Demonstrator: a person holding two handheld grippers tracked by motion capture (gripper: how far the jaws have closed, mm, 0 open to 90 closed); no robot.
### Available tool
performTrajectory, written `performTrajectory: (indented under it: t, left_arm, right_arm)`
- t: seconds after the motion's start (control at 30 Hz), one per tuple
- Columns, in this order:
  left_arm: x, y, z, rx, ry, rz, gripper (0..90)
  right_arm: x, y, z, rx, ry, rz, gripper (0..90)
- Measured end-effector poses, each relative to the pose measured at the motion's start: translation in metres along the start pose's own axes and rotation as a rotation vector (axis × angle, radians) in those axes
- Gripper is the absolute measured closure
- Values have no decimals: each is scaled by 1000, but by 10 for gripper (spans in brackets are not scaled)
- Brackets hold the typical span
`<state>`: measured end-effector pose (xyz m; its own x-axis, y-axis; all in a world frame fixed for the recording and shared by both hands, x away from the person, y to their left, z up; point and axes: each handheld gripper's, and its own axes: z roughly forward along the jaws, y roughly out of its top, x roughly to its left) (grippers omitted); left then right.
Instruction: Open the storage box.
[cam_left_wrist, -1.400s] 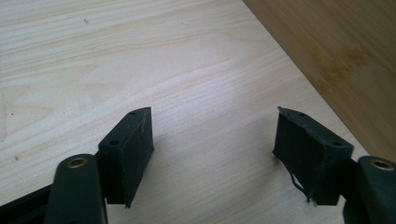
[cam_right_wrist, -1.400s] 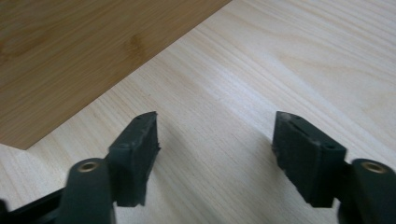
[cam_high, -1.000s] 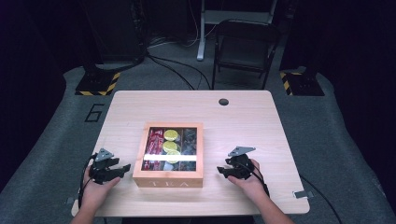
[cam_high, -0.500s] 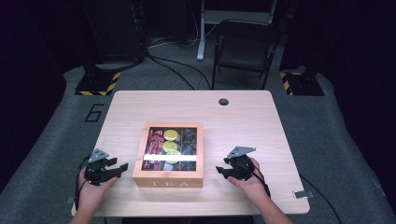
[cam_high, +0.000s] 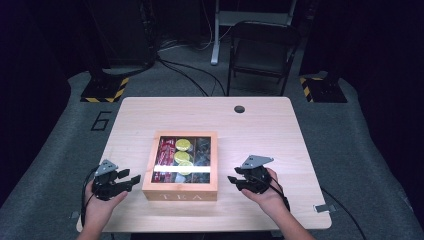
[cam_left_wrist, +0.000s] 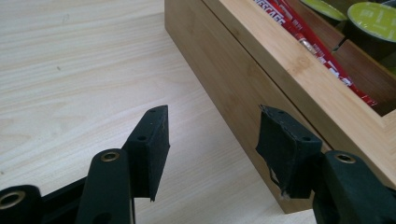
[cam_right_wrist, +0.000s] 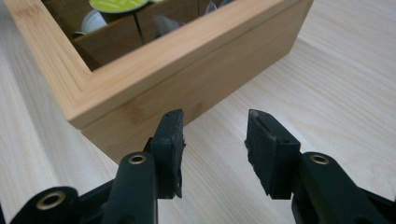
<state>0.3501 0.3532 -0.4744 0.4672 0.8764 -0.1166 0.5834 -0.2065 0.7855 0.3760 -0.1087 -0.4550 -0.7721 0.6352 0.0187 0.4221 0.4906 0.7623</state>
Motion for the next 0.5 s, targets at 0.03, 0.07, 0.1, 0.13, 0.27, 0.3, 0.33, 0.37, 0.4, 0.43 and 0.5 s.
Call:
performTrajectory:
  t: [0.03, 0.07, 0.1, 0.13, 0.27, 0.3, 0.33, 0.37, 0.4, 0.43, 0.5]
  left_arm:
    - [0, 0, 0, -9, 7, -2, 433]
    - [-1, 0, -2, -14, 11, -7, 432]
    - [0, 0, -3, -12, 7, -9, 428]
    - [1, 0, -4, -16, 6, -14, 423]
    - [2, -1, -4, -19, 11, -29, 419]
    - [3, -1, -4, -17, 11, -30, 419]
    - [3, -2, -4, -17, 11, -32, 419]
    - [3, -2, -4, -17, 13, -31, 418]
    - [3, -2, -4, -17, 13, -31, 418]
    - [3, -2, -4, -16, 14, -31, 418]
    - [4, -2, -4, -5, 9, -31, 418]
  right_arm:
    - [2, 3, -1, -6, -7, -2, 559]
    - [3, 4, -3, -6, -5, -8, 559]
    - [5, 7, -4, -6, -1, -1, 559]
    - [6, 8, -5, -11, 4, 3, 567]
    - [20, 12, -11, -31, 33, -1, 633]
    - [24, 12, -11, -41, 42, -11, 648]
    - [27, 12, -12, -45, 45, -18, 658]
    - [30, 11, -12, -47, 52, -25, 662]
    - [33, 11, -12, -49, 57, -23, 673]
    - [34, 10, -13, -48, 67, -29, 683]
    - [39, 8, -13, -54, 76, -38, 703]
